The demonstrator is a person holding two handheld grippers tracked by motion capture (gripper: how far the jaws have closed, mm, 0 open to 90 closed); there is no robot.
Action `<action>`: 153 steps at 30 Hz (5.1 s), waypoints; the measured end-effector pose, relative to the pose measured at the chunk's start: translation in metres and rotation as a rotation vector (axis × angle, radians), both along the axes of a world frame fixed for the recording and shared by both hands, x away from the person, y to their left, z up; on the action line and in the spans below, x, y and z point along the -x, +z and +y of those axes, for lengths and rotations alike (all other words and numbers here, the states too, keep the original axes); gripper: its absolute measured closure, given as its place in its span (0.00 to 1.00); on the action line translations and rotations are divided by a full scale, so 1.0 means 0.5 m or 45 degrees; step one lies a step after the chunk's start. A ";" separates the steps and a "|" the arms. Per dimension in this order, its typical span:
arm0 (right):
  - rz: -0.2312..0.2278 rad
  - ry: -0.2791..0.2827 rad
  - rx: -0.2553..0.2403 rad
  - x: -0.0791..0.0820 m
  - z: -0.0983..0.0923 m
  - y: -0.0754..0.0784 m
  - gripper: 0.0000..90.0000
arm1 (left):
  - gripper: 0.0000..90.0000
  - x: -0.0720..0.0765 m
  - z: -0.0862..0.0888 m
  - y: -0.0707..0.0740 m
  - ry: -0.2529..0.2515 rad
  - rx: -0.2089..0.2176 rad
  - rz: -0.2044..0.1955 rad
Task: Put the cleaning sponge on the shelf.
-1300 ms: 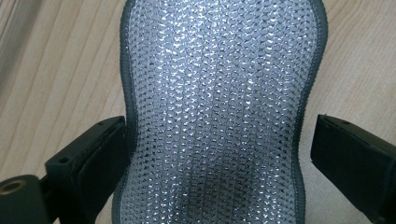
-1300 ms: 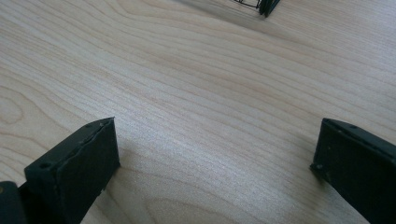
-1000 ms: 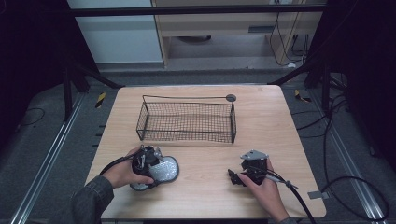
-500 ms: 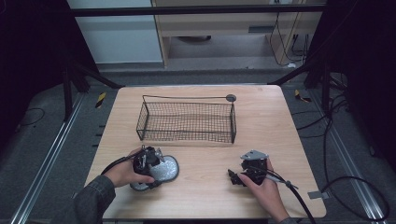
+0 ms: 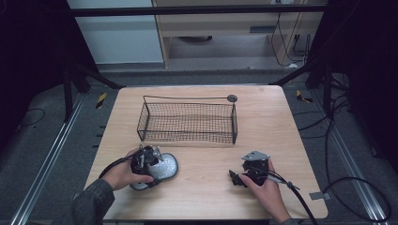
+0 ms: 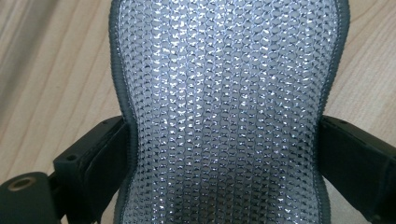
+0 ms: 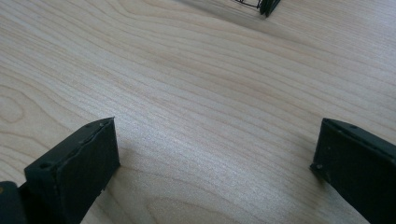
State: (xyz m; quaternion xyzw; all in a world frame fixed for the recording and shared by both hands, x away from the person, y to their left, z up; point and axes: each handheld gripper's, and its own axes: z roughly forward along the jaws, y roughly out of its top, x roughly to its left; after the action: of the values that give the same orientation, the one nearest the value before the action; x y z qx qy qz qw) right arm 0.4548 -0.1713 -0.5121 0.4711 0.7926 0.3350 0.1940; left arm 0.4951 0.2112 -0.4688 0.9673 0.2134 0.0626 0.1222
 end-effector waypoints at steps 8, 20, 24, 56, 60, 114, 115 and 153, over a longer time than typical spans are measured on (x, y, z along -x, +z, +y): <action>0.000 -0.001 0.000 0.000 0.000 0.000 0.00 | 0.08 0.010 0.003 0.024 -0.011 0.000 -0.073; -0.012 0.003 0.010 0.000 -0.001 -0.001 0.00 | 0.08 0.013 -0.002 0.056 -0.034 -0.015 -0.197; -0.012 0.003 0.010 0.000 -0.001 -0.001 0.00 | 0.08 0.012 -0.004 0.057 -0.042 -0.026 -0.211; -0.014 0.003 0.010 0.000 -0.001 -0.002 0.00 | 0.10 0.006 -0.028 0.117 -0.074 -0.079 -0.327; -0.014 0.003 0.010 0.000 -0.001 -0.002 0.00 | 0.10 0.006 -0.029 0.123 -0.069 -0.072 -0.339; -0.019 0.002 0.007 -0.001 -0.001 -0.002 0.00 | 0.13 -0.062 -0.038 0.241 -0.090 -0.136 -0.485; -0.019 0.002 0.007 -0.001 -0.001 -0.002 0.00 | 0.13 -0.065 -0.039 0.243 -0.090 -0.140 -0.488; -0.018 -0.004 0.009 -0.001 0.000 -0.002 0.00 | 0.13 -0.196 -0.066 0.294 -0.119 -0.171 -0.615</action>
State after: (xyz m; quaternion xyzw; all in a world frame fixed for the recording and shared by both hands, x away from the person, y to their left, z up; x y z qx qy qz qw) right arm 0.4552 -0.1712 -0.5132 0.4690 0.7918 0.3352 0.2019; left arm 0.5933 0.1781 -0.3216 0.9391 0.1284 0.3001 0.1078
